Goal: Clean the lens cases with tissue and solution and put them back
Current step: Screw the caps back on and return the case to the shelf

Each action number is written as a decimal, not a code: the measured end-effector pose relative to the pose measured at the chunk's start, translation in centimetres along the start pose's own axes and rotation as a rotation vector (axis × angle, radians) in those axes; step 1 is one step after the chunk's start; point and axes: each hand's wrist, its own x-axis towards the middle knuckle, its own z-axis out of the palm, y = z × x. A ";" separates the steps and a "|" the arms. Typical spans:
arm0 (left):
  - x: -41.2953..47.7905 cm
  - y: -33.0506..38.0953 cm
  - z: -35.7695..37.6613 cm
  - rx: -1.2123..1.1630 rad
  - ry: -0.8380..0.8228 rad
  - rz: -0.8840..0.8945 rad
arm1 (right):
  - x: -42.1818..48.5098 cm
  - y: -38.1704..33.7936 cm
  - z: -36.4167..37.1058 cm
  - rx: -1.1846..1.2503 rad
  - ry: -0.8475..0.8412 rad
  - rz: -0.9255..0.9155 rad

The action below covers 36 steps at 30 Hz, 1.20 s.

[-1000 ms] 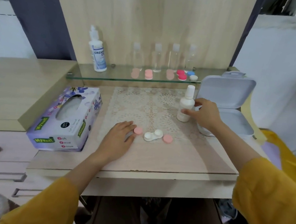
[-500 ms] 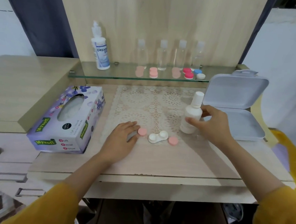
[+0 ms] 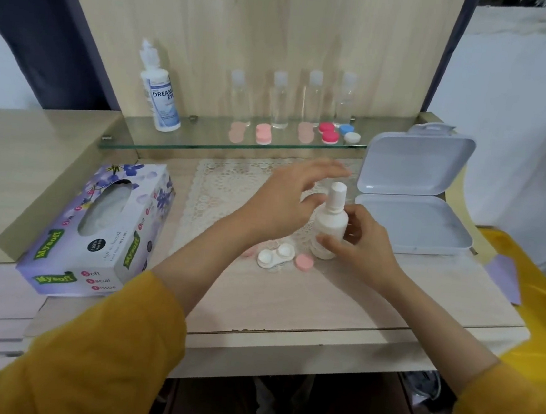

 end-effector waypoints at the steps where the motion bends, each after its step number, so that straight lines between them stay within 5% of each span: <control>1: 0.6 0.4 0.2 0.013 -0.053 0.007 | -0.1 0.1 0.1 0.018 -0.004 -0.004; 9: 2.6 0.6 0.8 0.202 -0.038 -0.098 | -0.1 0.5 0.3 0.055 0.002 -0.031; 25: 2.5 0.4 0.3 0.212 -0.107 -0.062 | 0.0 0.8 0.4 0.117 0.000 0.009; 36: 2.1 0.0 1.2 0.210 0.143 -0.118 | -1.4 0.5 0.9 0.230 0.040 0.060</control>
